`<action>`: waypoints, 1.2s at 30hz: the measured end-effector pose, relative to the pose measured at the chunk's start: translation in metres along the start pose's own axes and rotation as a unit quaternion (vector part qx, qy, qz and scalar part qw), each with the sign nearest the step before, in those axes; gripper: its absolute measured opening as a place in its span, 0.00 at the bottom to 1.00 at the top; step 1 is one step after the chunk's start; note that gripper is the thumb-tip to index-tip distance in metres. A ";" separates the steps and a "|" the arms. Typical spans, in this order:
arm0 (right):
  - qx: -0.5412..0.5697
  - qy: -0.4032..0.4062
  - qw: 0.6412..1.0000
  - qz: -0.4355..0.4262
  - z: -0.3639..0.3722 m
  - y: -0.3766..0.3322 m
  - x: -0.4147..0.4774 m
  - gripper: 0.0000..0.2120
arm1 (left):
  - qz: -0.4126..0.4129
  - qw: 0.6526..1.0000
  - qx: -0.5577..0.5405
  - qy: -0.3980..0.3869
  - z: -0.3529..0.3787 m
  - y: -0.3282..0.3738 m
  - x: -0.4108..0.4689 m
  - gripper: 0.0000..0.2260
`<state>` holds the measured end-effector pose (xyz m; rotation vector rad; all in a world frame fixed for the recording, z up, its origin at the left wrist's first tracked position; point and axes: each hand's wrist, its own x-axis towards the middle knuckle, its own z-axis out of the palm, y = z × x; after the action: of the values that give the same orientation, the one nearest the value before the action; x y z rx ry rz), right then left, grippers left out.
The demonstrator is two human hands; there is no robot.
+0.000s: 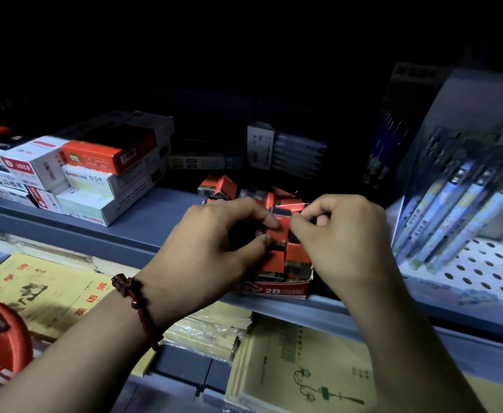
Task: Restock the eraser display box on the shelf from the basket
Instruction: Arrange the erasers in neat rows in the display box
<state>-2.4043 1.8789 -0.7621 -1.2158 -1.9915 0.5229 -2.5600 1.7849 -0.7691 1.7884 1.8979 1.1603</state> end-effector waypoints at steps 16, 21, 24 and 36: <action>0.065 -0.007 0.997 0.031 -0.006 0.009 0.006 0.13 | 0.099 0.970 0.213 -0.059 0.001 0.005 0.001 0.20; 0.060 -0.007 0.998 0.020 -0.005 0.010 0.007 0.13 | 0.113 0.966 0.222 -0.071 0.001 0.003 0.002 0.22; 0.059 -0.010 0.998 0.017 -0.005 0.011 0.007 0.13 | 0.114 0.970 0.207 -0.050 0.003 0.001 0.002 0.21; 0.064 -0.020 0.998 0.014 -0.006 0.011 0.007 0.12 | 0.081 0.974 0.208 -0.047 0.004 0.002 0.001 0.22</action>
<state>-2.3956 1.8899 -0.7631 -1.1644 -1.9440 0.6833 -2.5559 1.7875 -0.7701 2.2057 2.0860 0.7416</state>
